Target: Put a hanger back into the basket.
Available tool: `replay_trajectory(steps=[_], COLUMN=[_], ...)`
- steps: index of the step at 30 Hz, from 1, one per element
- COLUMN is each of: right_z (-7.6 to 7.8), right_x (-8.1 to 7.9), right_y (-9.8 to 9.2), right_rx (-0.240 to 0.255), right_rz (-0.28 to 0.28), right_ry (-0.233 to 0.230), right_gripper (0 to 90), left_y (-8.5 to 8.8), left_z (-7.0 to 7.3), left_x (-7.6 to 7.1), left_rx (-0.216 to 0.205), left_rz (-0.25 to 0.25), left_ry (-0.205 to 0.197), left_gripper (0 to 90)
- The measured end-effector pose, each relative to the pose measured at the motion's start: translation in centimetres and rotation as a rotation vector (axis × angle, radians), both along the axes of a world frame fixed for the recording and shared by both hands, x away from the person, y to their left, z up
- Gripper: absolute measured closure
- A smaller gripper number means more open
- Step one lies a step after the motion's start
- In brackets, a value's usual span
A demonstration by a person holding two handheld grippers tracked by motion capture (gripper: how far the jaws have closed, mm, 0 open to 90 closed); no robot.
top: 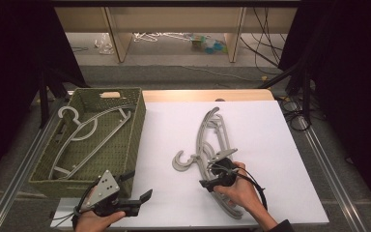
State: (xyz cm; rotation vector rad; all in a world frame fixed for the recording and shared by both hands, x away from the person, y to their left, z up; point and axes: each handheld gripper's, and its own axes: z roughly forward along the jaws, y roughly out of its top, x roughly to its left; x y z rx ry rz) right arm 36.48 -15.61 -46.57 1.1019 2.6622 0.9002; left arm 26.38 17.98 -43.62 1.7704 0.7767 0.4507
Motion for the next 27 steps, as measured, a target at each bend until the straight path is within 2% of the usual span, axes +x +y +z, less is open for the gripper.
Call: replay_trajectory(steps=[3,5,7,9,11,13,16,20,21,23,25,26,27], right_z=[-0.3,-0.5,-0.5,-0.5,-0.4,-0.3,0.0,0.4,0.6,1.1,1.7,2.0,2.3], right_x=[0.6,0.7,0.7,0.8,0.9,1.0,1.1,1.2,1.2,1.1,1.0,1.1,1.0], right_y=[0.1,0.4,0.4,0.5,0.5,0.3,-0.1,-0.5,-0.6,-1.0,-1.5,-1.9,-2.2], right_rx=[0.001,-0.011,-0.021,-0.005,-0.017,-0.006,0.006,0.035,0.045,0.074,0.1,0.118,0.157], right_rz=[0.01,0.008,0.012,0.015,0.013,0.005,0.004,0.005,0.008,-0.001,-0.012,-0.007,-0.032], right_ry=[0.046,0.07,0.066,0.084,0.082,0.087,0.096,0.102,0.103,0.097,0.103,0.106,0.123], right_gripper=[45.0,47.7,53.8,57.7,61.2,65.7,68.6,69.4,69.5,69.9,70.1,70.2,70.1], left_y=[0.1,0.0,0.0,0.0,0.1,0.1,0.1,0.1,0.2,0.2,0.3,0.3,0.3], left_z=[0.0,0.0,0.0,0.0,0.1,0.0,0.0,0.0,0.0,0.0,0.1,0.1,0.1], left_x=[0.1,0.1,0.0,0.0,0.2,0.0,0.1,0.1,0.2,0.1,0.0,0.0,0.0], left_rx=[0.019,0.005,0.005,0.0,0.011,-0.002,-0.002,-0.003,-0.005,-0.015,-0.006,-0.005,-0.009], left_rz=[-0.013,-0.008,-0.006,-0.006,-0.014,-0.005,-0.008,-0.008,-0.018,-0.006,-0.005,-0.008,-0.004], left_ry=[-0.015,-0.002,0.0,0.001,-0.009,0.004,0.004,0.002,-0.01,0.0,-0.002,-0.003,-0.002], left_gripper=[16.2,16.2,16.3,16.3,16.4,16.6,16.6,16.8,16.7,17.0,17.4,17.2,17.1])
